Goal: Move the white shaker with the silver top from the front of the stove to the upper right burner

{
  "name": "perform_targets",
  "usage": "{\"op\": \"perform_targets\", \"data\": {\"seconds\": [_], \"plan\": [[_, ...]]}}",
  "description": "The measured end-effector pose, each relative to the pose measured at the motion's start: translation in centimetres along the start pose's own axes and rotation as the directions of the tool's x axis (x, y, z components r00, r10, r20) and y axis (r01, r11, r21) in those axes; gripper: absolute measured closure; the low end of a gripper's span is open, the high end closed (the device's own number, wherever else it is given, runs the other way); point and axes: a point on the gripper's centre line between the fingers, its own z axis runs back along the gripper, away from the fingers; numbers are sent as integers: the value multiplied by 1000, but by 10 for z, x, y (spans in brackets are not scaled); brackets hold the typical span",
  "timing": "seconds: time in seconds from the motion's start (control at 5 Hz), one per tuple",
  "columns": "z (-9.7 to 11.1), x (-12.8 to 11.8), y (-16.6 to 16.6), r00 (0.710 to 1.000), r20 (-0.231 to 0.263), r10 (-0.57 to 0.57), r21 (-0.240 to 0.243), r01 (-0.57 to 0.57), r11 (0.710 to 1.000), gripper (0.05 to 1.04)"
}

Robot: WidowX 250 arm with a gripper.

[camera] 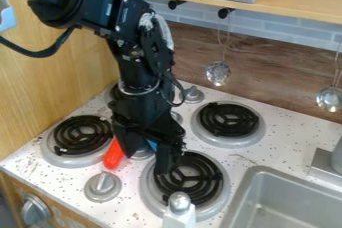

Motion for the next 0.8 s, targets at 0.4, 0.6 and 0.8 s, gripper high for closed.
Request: {"op": "perform_targets", "data": {"seconds": [0.4,0.6,0.8], "plan": [[-5,-27,2,988,141,-57,-88,70,994,79],[-4,-26,5,987,153,-41,-81,54,995,79],[-22,-2,-34,994,107,-23,-44,27,999,79]]}}
